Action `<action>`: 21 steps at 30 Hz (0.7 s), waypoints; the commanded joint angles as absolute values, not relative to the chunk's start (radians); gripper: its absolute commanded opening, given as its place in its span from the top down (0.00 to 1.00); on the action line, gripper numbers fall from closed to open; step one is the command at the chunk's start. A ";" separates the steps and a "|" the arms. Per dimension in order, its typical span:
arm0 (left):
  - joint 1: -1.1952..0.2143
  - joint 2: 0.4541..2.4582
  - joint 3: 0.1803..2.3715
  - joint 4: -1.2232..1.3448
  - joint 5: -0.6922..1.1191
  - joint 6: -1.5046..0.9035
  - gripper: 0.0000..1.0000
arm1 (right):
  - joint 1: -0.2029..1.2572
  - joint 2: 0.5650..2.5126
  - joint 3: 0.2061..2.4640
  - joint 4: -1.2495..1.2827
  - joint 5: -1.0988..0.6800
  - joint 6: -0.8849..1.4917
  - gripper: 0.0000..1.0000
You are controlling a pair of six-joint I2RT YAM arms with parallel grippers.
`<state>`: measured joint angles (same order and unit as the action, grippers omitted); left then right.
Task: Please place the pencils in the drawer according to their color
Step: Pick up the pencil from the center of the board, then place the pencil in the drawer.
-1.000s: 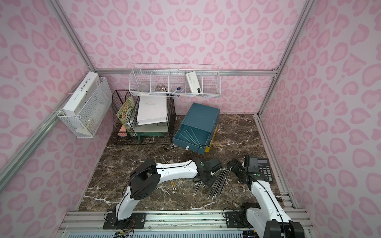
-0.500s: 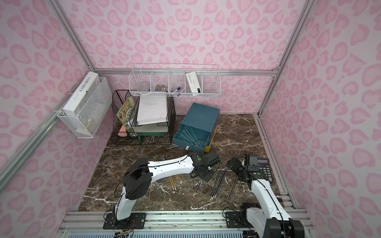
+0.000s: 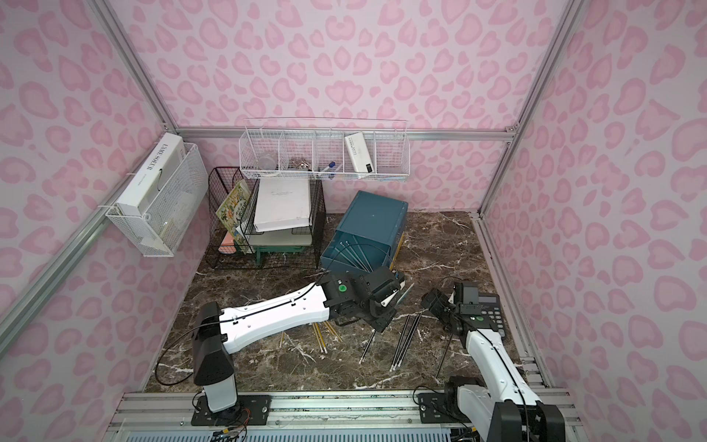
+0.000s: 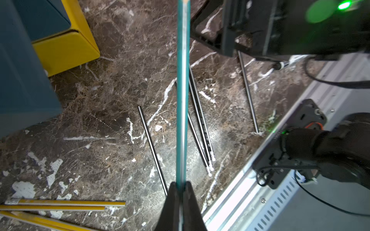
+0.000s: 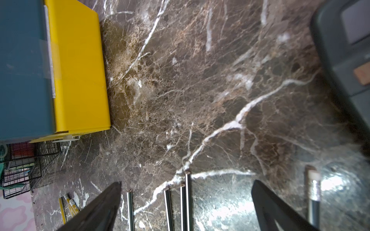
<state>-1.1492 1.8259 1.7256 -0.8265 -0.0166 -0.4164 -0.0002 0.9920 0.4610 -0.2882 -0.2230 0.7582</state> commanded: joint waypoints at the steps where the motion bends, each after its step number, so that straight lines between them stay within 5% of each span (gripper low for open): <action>1: -1.149 1.770 1.746 -0.836 -0.009 -0.435 1.00 | -0.001 0.994 0.471 -0.281 -0.232 0.761 0.00; 11: -1.088 1.634 1.741 -0.711 -0.101 -0.587 1.00 | -0.001 0.996 0.480 -0.282 -0.252 0.772 0.00; 21: -0.947 1.584 1.655 -0.555 -0.054 -0.988 1.00 | 0.007 0.997 0.519 -0.294 -0.273 0.798 0.00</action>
